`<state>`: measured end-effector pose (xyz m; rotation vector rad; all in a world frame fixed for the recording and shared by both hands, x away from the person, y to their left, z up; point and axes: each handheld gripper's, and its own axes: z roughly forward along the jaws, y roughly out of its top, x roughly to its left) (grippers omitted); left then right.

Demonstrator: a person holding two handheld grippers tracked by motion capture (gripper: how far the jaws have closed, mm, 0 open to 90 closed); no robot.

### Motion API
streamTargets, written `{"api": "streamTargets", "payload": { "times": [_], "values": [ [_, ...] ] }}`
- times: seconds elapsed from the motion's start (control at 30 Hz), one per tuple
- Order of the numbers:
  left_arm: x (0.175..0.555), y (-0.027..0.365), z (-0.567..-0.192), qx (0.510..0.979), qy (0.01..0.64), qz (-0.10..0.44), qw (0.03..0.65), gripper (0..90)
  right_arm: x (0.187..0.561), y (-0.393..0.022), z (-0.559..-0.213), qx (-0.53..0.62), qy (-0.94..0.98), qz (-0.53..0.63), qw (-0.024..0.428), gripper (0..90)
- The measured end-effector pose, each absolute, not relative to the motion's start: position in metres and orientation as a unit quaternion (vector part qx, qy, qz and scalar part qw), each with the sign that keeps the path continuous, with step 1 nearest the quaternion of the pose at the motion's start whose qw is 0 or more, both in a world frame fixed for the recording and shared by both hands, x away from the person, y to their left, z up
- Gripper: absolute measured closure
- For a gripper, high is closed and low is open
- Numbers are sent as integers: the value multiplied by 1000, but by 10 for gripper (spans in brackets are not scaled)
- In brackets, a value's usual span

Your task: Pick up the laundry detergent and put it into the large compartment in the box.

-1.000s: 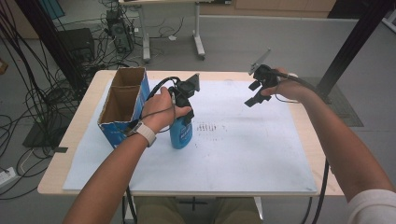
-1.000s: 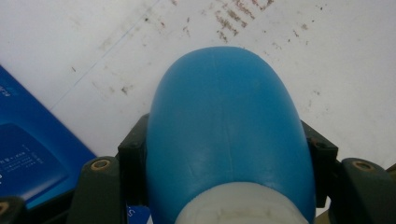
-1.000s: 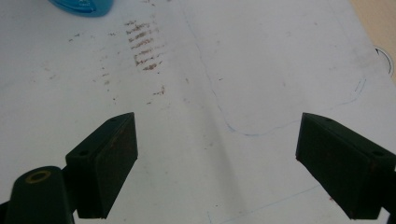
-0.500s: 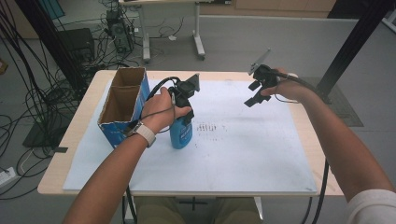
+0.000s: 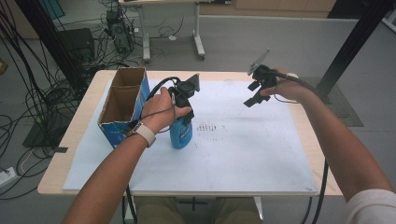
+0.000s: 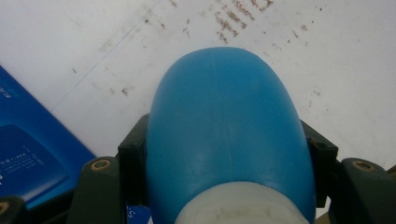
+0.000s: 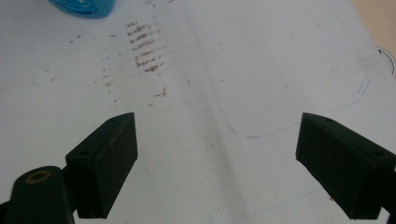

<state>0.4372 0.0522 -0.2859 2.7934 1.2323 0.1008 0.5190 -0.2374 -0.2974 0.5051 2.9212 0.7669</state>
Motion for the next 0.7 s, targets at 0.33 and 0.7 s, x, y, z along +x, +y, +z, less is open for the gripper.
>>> {"api": "streamTargets", "payload": {
  "times": [0.33, 0.7],
  "values": [
    [437, 52, -286, 913, 404, 34, 45, 375, 519, -239, -296, 166, 952, 252, 41, 125],
    [437, 52, -286, 913, 405, 33, 44, 374, 518, -237, -294, 165, 952, 255, 43, 125]
  ]
}}
